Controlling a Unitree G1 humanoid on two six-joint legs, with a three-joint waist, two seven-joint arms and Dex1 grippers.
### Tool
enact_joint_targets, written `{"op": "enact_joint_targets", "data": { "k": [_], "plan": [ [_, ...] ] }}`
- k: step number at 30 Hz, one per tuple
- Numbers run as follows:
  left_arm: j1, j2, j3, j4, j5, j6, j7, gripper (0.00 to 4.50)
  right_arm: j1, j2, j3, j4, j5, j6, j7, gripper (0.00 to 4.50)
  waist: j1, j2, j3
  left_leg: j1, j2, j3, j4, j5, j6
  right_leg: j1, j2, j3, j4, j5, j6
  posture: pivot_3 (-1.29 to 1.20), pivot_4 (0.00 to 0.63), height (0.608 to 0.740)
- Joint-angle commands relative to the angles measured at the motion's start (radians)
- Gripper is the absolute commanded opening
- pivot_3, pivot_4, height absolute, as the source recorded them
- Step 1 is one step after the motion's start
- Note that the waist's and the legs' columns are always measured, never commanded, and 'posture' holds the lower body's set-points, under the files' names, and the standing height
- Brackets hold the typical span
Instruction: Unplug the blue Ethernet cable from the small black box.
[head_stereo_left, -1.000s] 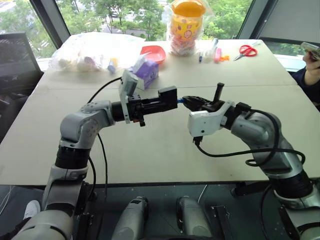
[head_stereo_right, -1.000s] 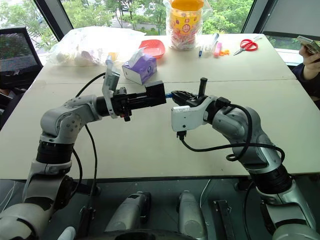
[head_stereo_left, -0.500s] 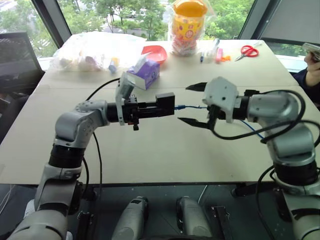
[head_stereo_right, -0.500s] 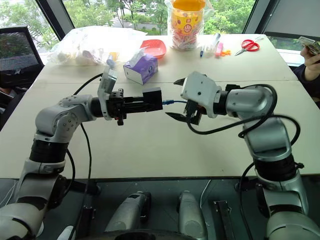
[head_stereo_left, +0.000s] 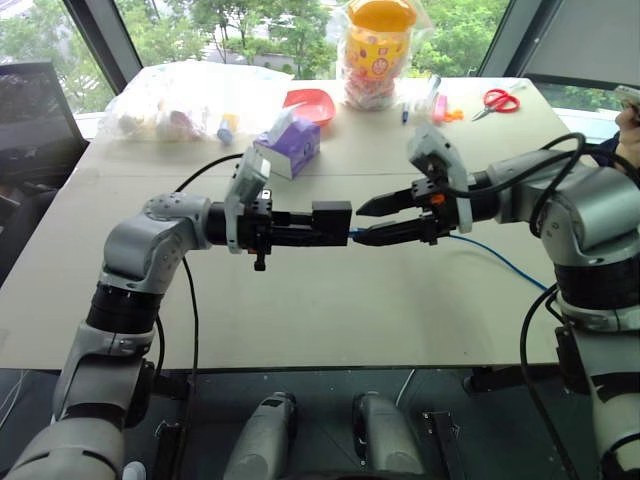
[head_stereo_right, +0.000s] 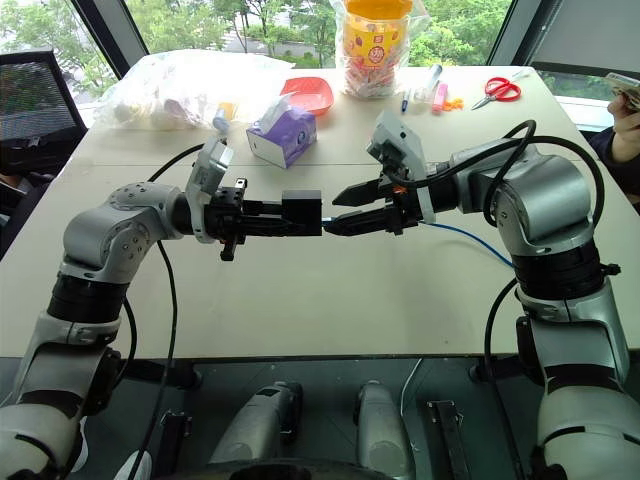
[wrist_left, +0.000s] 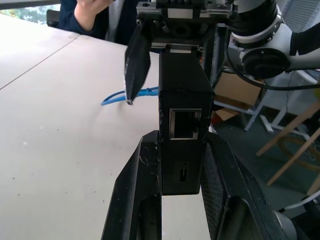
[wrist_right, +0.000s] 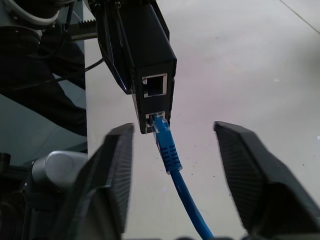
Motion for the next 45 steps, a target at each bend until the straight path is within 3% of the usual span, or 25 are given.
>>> {"op": "enact_joint_targets", "data": {
  "k": [1, 9, 12, 14, 15, 29, 45],
  "plan": [
    [-0.007, 0.008, 0.01, -0.021, 0.005, -0.027, -0.008, 0.46, -0.041, -0.019, 0.011, -0.004, 0.015, -0.02, 0.015, 2.16, 0.0, 0.0, 0.0, 0.0, 0.0, 0.0, 0.0, 0.0, 0.0, 0.0, 0.0, 0.0, 0.0, 0.0, 0.0, 0.0, 0.15, 0.74],
    [0.003, 0.005, 0.003, -0.028, 0.016, -0.045, -0.01, 0.46, -0.054, -0.039, 0.049, 0.003, 0.023, -0.031, 0.035, 2.16, 0.0, 0.0, 0.0, 0.0, 0.0, 0.0, 0.0, 0.0, 0.0, 0.0, 0.0, 0.0, 0.0, 0.0, 0.0, 0.0, 0.15, 0.74],
    [0.006, 0.005, 0.0, -0.029, 0.019, -0.05, -0.012, 0.46, -0.06, -0.04, 0.056, 0.01, 0.022, -0.036, 0.038, 1.31, 0.0, 0.0, 0.0, 0.0, 0.0, 0.0, 0.0, 0.0, 0.0, 0.0, 0.0, 0.0, 0.0, 0.0, 0.0, 0.0, 0.15, 0.74],
    [0.007, 0.003, -0.003, -0.027, 0.022, -0.055, -0.012, 0.46, -0.066, -0.036, 0.06, 0.017, 0.023, -0.033, 0.037, 0.34, -0.001, 0.0, 0.0, 0.0, 0.0, 0.0, 0.0, 0.0, 0.0, 0.0, 0.0, 0.0, 0.0, 0.0, 0.0, 0.0, 0.15, 0.74],
    [0.008, 0.002, -0.004, -0.027, 0.023, -0.057, -0.011, 0.46, -0.069, -0.034, 0.063, 0.02, 0.023, -0.033, 0.037, 0.1, 0.0, 0.0, 0.0, 0.0, 0.0, 0.0, 0.0, 0.0, 0.0, 0.0, 0.0, 0.0, 0.0, 0.0, 0.0, 0.0, 0.15, 0.74],
    [0.021, 0.004, 0.003, -0.046, 0.019, -0.048, -0.001, 0.46, -0.067, -0.016, 0.085, 0.007, 0.031, -0.035, 0.034, 0.1, 0.0, 0.0, 0.0, 0.0, 0.0, 0.0, 0.0, 0.0, 0.0, 0.0, 0.0, 0.0, 0.0, 0.0, 0.0, 0.0, 0.15, 0.74],
    [0.059, 0.095, 0.02, -0.063, 0.021, -0.047, -0.029, 0.46, -0.031, -0.105, 0.096, 0.122, -0.02, -0.137, 0.078, 0.1, 0.0, 0.0, 0.0, 0.0, 0.0, 0.0, 0.0, 0.0, 0.0, 0.0, 0.0, 0.0, 0.0, -0.001, -0.002, 0.0, 0.15, 0.74]
  ]
}}
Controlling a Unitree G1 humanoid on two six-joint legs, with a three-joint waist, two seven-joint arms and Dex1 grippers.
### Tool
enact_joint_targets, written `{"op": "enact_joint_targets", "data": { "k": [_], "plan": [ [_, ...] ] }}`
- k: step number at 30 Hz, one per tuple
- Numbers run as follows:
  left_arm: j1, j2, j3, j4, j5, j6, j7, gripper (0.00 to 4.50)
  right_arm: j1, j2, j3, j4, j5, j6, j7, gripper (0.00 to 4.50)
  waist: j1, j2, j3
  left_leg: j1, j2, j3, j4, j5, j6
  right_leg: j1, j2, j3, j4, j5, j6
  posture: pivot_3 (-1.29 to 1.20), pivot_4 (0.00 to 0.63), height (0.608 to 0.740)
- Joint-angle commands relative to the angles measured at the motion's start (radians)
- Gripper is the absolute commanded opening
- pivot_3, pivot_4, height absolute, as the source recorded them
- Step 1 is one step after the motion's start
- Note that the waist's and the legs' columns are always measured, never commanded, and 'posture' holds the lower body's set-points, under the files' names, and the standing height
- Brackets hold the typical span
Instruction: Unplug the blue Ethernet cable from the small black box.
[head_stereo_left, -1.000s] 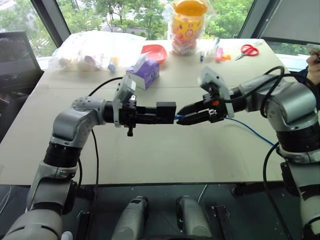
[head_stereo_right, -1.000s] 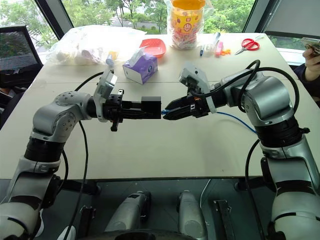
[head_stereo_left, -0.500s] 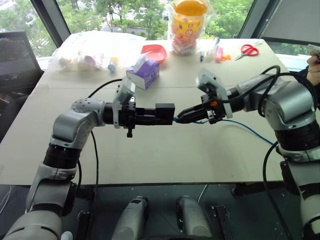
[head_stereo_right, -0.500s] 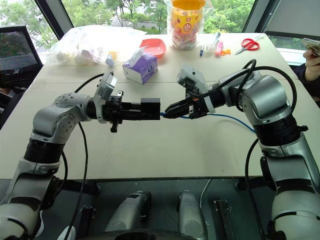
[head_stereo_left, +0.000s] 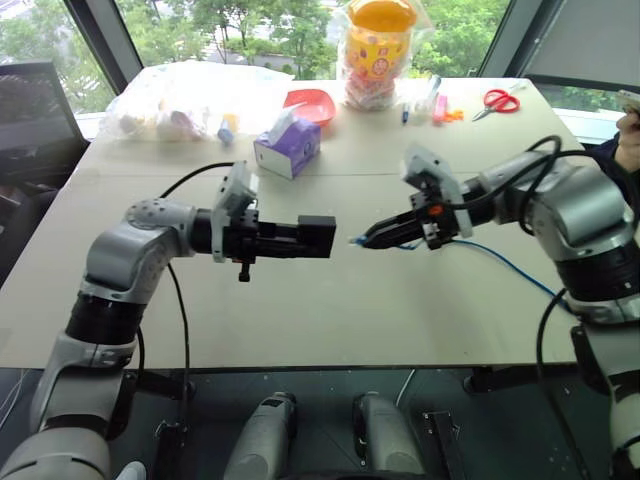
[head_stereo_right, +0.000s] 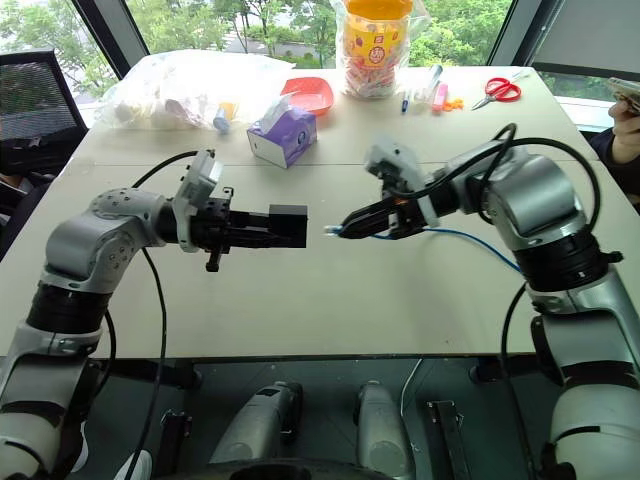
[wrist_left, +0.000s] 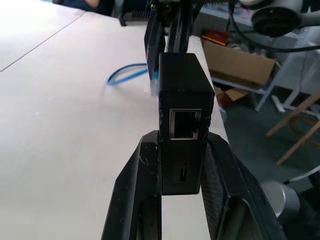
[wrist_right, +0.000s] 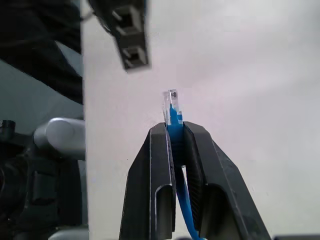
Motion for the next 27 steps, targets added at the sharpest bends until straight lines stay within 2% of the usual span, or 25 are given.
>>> {"op": "enact_joint_targets", "data": {
  "k": [1, 6, 8, 10, 13, 16, 20, 24, 27],
  "plan": [
    [-0.009, -0.001, 0.019, -0.026, -0.011, -0.008, 0.001, 0.46, -0.007, 0.005, -0.031, -0.015, 0.008, -0.015, 0.001, 0.1, -0.002, 0.0, 0.0, 0.0, 0.0, 0.0, 0.0, 0.0, 0.0, 0.0, 0.0, 0.0, 0.0, 0.0, 0.0, 0.0, 0.15, 0.74],
    [-0.002, 0.002, 0.02, -0.03, -0.01, -0.007, 0.004, 0.46, -0.004, 0.002, -0.034, -0.002, -0.006, -0.031, -0.002, 0.1, -0.003, 0.0, 0.0, 0.0, 0.001, 0.0, 0.0, 0.0, 0.0, 0.0, 0.0, 0.0, 0.001, 0.0, 0.001, 0.0, 0.15, 0.74],
    [-0.001, 0.004, 0.017, -0.023, -0.001, -0.013, 0.008, 0.46, 0.008, 0.0, -0.009, 0.045, -0.069, -0.093, -0.032, 0.1, -0.002, 0.0, 0.0, 0.0, 0.0, 0.0, 0.0, 0.0, 0.0, 0.0, 0.0, 0.0, 0.001, 0.0, 0.001, 0.0, 0.15, 0.74],
    [0.001, -0.002, -0.001, -0.006, 0.034, -0.046, 0.018, 0.46, 0.026, 0.039, 0.016, 0.145, -0.17, -0.202, -0.133, 0.1, -0.001, 0.0, 0.0, 0.0, 0.0, 0.0, 0.0, 0.0, 0.0, 0.0, 0.0, 0.0, 0.0, 0.0, 0.001, 0.0, 0.15, 0.74],
    [0.02, -0.063, -0.043, 0.048, 0.145, -0.189, 0.088, 0.46, 0.023, 0.157, 0.003, 0.39, -0.31, -0.369, -0.382, 0.1, -0.002, 0.0, -0.001, 0.002, 0.0, 0.002, 0.0, 0.0, 0.0, 0.001, 0.0, 0.0, 0.0, 0.0, -0.001, 0.0, 0.15, 0.74],
    [0.02, -0.131, -0.048, 0.098, 0.203, -0.273, 0.156, 0.46, 0.008, 0.216, -0.033, 0.526, -0.358, -0.441, -0.47, 0.1, 0.001, 0.0, 0.0, 0.002, 0.0, 0.003, 0.0, 0.001, 0.0, 0.001, 0.0, 0.002, 0.001, 0.001, -0.001, 0.0, 0.15, 0.74],
    [0.006, -0.225, -0.06, 0.235, 0.311, -0.419, 0.275, 0.46, -0.008, 0.256, -0.097, 0.61, -0.374, -0.45, -0.576, 1.72, 0.002, 0.0, 0.0, 0.0, -0.001, 0.002, 0.0, 0.001, 0.0, -0.001, 0.0, 0.002, 0.002, 0.002, 0.002, 0.0, 0.15, 0.74],
    [-0.002, -0.298, -0.052, 0.357, 0.36, -0.52, 0.348, 0.46, 0.025, 0.238, -0.154, 0.513, -0.344, -0.375, -0.57, 3.69, -0.001, 0.0, 0.0, 0.0, -0.001, 0.002, -0.001, 0.001, 0.0, -0.001, 0.001, 0.002, 0.002, 0.002, 0.002, 0.0, 0.15, 0.74],
    [-0.015, -0.337, -0.045, 0.43, 0.381, -0.578, 0.383, 0.46, 0.053, 0.222, -0.204, 0.416, -0.318, -0.285, -0.58, 3.69, -0.001, 0.0, 0.0, 0.0, -0.001, 0.002, 0.0, 0.001, 0.0, -0.001, 0.001, 0.002, 0.003, 0.002, 0.002, 0.0, 0.15, 0.74]
  ]
}}
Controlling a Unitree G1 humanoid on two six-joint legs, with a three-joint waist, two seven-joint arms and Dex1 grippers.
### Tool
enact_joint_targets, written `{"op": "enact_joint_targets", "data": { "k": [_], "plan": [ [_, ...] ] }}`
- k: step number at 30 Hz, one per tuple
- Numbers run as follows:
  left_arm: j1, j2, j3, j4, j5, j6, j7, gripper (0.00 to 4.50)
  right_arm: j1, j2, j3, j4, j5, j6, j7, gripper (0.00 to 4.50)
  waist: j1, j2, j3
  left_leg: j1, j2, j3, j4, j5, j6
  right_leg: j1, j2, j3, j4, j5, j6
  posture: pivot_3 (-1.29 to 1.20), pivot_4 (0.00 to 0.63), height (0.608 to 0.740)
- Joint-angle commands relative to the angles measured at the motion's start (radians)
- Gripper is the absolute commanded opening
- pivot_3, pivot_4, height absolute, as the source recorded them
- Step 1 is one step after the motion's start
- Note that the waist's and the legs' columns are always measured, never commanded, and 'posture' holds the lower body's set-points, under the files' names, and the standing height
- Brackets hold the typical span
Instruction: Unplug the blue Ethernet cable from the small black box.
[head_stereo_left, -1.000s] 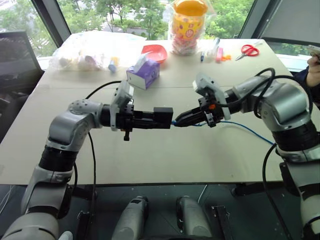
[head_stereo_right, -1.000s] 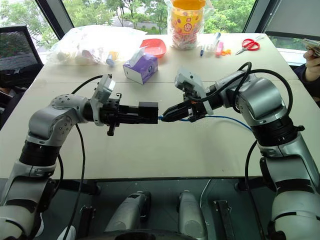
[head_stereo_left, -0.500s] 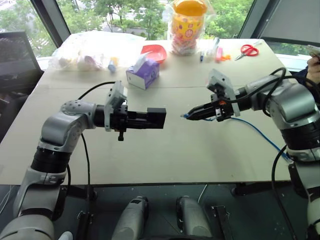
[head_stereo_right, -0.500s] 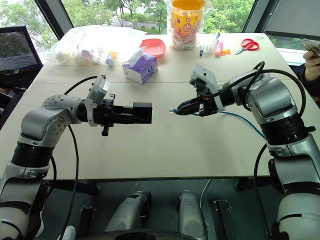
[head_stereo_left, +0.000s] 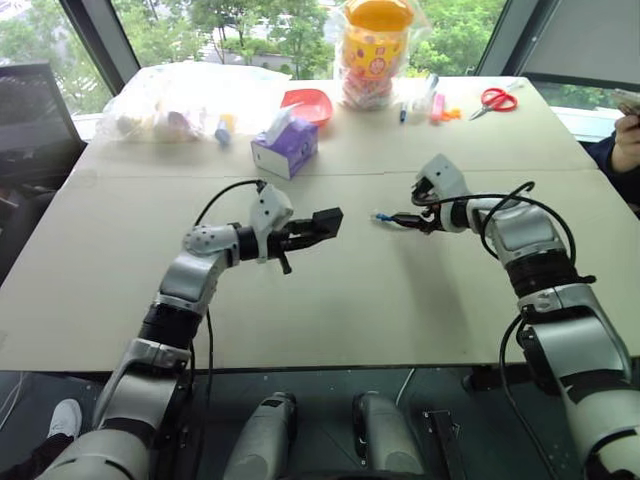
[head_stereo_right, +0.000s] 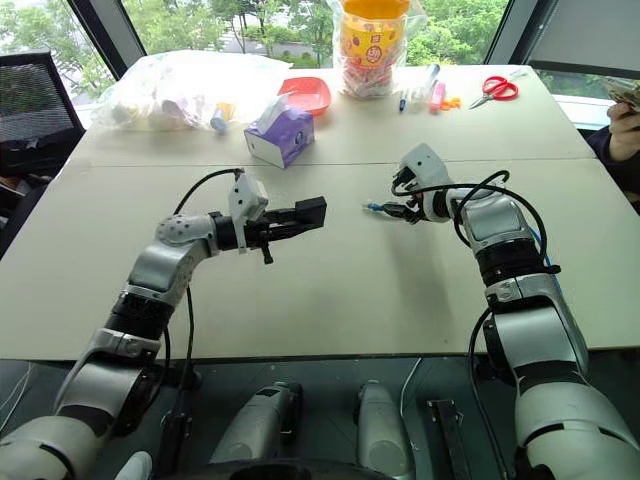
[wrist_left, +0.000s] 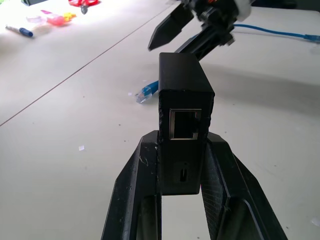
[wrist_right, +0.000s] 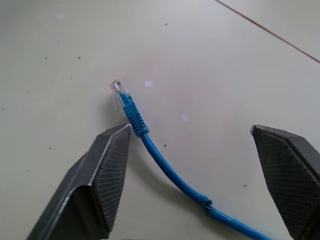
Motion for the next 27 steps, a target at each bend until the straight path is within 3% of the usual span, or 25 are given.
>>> {"op": "enact_joint_targets", "data": {
  "k": [1, 10, 12, 13, 19, 27],
  "plan": [
    [-0.033, -0.031, 0.023, 0.054, 0.025, -0.087, 0.043, 0.46, 0.019, -0.026, -0.081, -0.148, 0.043, 0.1, -0.012, 3.69, 0.001, 0.0, 0.0, 0.0, 0.0, 0.0, 0.0, 0.0, 0.0, 0.0, 0.0, 0.0, 0.0, 0.0, 0.0, 0.0, 0.15, 0.74],
    [-0.083, -0.133, 0.044, 0.427, 0.119, -0.349, 0.197, 0.46, 0.281, -0.038, -0.216, -0.674, 0.162, 0.392, -0.087, 3.69, 0.002, 0.0, 0.0, 0.0, 0.0, -0.001, 0.002, 0.0, 0.001, 0.002, -0.001, -0.001, 0.0, 0.0, 0.001, 0.0, 0.15, 0.74],
    [-0.079, -0.132, 0.053, 0.463, 0.112, -0.363, 0.18, 1.48, 0.303, -0.027, -0.231, -0.74, 0.183, 0.437, -0.112, 3.77, 0.002, 0.0, 0.0, 0.001, 0.0, -0.001, 0.002, 0.0, 0.001, 0.002, -0.001, -0.001, 0.0, 0.0, 0.001, 0.0, 0.15, 0.74],
    [-0.077, -0.13, 0.056, 0.476, 0.112, -0.369, 0.172, 1.76, 0.312, -0.022, -0.238, -0.768, 0.195, 0.457, -0.123, 3.77, 0.001, 0.0, -0.001, 0.001, 0.0, -0.001, 0.003, 0.0, 0.001, 0.002, -0.001, -0.001, 0.001, 0.0, 0.001, 0.0, 0.15, 0.74],
    [-0.062, -0.108, 0.065, 0.476, 0.1, -0.37, 0.127, 4.44, 0.365, -0.028, -0.268, -0.885, 0.253, 0.539, -0.146, 3.77, 0.002, 0.0, -0.001, 0.002, 0.001, -0.002, 0.004, -0.001, 0.001, 0.004, 0.0, -0.001, 0.001, 0.0, 0.001, 0.0, 0.15, 0.74],
    [0.012, -0.022, 0.085, 0.228, 0.032, -0.18, 0.002, 4.44, 0.451, -0.112, -0.308, -0.986, 0.334, 0.57, -0.101, 3.77, 0.0, 0.0, -0.001, 0.002, 0.001, -0.002, 0.004, -0.001, 0.001, 0.004, 0.0, -0.001, 0.001, 0.0, 0.001, 0.0, 0.15, 0.74]
  ]
}}
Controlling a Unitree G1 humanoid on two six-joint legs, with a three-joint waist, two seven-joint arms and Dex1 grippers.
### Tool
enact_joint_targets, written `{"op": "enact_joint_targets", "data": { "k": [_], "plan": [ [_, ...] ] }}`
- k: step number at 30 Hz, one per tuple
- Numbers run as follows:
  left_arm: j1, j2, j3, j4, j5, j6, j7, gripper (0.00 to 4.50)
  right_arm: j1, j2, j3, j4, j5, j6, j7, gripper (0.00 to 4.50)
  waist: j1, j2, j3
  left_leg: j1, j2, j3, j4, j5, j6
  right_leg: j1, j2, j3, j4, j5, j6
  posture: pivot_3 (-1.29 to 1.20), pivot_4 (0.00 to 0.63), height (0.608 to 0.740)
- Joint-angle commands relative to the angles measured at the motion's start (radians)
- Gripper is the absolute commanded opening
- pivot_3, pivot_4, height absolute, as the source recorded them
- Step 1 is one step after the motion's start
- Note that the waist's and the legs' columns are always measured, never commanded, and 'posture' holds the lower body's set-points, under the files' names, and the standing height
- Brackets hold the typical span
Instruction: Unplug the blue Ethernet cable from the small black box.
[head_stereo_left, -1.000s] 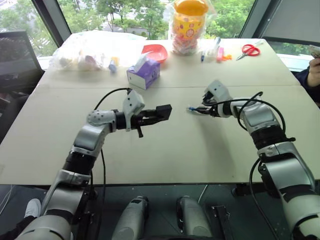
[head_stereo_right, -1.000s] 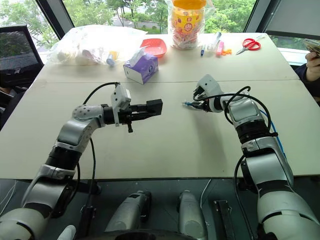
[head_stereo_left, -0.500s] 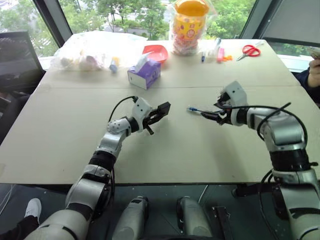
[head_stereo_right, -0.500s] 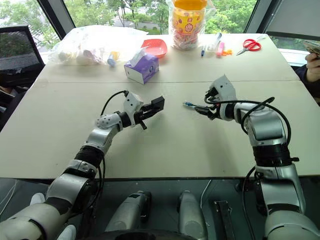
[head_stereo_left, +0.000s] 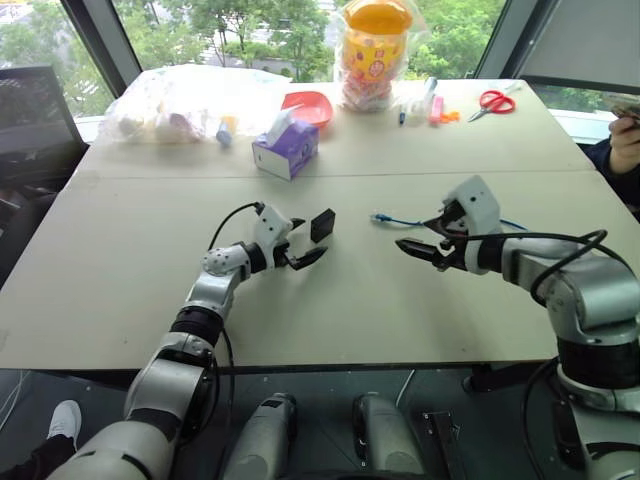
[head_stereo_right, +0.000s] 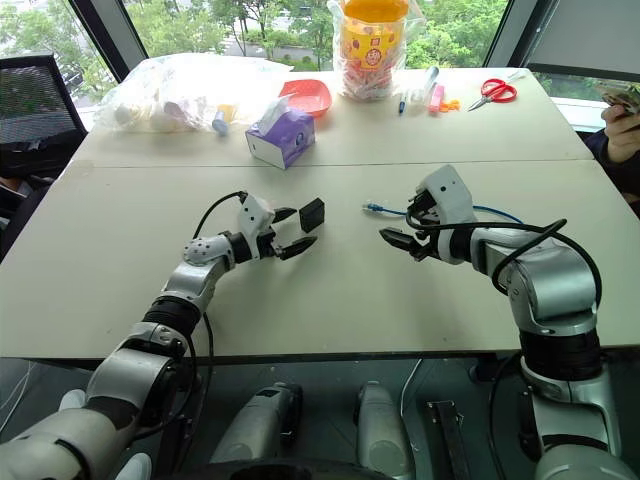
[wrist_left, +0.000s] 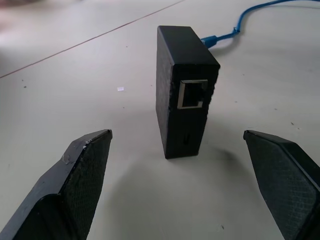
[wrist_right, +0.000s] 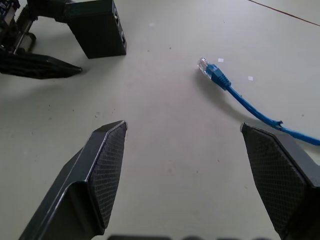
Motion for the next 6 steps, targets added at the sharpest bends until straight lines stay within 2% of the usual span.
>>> {"op": "enact_joint_targets", "data": {
  "k": [1, 6],
  "plan": [
    [0.043, 0.054, 0.031, -0.179, -0.057, 0.105, -0.05, 4.44, 0.023, -0.034, -0.064, -0.078, 0.061, 0.004, 0.032, 3.77, 0.0, 0.0, 0.0, 0.0, 0.0, 0.0, 0.0, 0.0, 0.0, 0.0, 0.0, 0.0, 0.0, 0.0, 0.0, 0.0, 0.15, 0.74],
    [0.118, 0.161, 0.06, -0.447, -0.136, 0.291, -0.095, 4.44, 0.091, -0.081, -0.122, -0.173, 0.145, -0.017, 0.088, 3.77, 0.001, 0.0, 0.0, -0.001, 0.0, -0.001, 0.0, 0.0, 0.0, 0.0, 0.0, 0.0, 0.0, 0.0, 0.0, 0.0, 0.15, 0.74]
  ]
}}
